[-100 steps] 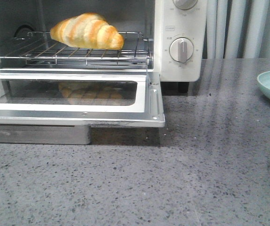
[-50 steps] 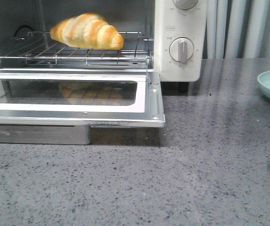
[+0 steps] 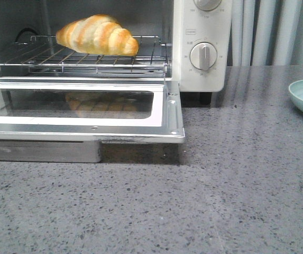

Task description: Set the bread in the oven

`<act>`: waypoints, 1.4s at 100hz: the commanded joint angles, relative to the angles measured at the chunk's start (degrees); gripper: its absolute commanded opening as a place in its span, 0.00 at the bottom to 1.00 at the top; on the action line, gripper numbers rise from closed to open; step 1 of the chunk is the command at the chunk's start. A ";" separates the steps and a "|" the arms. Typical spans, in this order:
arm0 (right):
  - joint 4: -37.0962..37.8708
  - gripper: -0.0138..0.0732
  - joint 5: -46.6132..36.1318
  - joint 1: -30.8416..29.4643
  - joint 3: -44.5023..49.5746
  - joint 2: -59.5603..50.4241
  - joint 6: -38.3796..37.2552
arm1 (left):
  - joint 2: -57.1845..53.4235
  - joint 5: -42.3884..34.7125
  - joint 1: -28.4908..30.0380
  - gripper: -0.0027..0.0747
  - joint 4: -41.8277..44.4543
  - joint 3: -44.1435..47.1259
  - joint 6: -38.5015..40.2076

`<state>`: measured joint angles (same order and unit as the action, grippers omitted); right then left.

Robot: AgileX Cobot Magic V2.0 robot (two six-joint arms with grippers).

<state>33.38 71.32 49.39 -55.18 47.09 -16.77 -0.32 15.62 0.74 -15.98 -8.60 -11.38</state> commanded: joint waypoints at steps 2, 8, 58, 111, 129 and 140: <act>2.45 0.14 -6.38 -0.27 2.67 -3.50 -0.46 | -0.94 -4.46 0.25 0.01 -0.38 -1.49 0.13; 2.45 0.14 -8.72 -0.27 5.32 -5.28 -1.54 | -0.94 -4.46 0.25 0.01 -0.38 -1.49 0.13; -3.58 0.14 -42.07 -0.87 31.90 -22.59 -8.67 | -0.94 -4.46 0.25 0.01 -0.38 -1.49 0.13; -22.46 0.14 -57.04 -21.99 50.10 -44.99 8.06 | -0.94 -4.46 0.25 0.01 -0.38 -1.49 0.13; -29.36 0.14 -58.97 -30.69 52.14 -47.14 19.07 | -0.94 -4.46 0.25 0.01 -0.38 -1.49 0.13; -31.59 0.14 -60.72 -37.16 53.77 -47.91 20.80 | -0.94 -4.46 0.25 0.01 -0.38 -1.49 0.13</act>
<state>3.82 16.66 16.68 -1.02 -0.38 1.34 -0.32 15.62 0.74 -15.98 -8.60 -11.38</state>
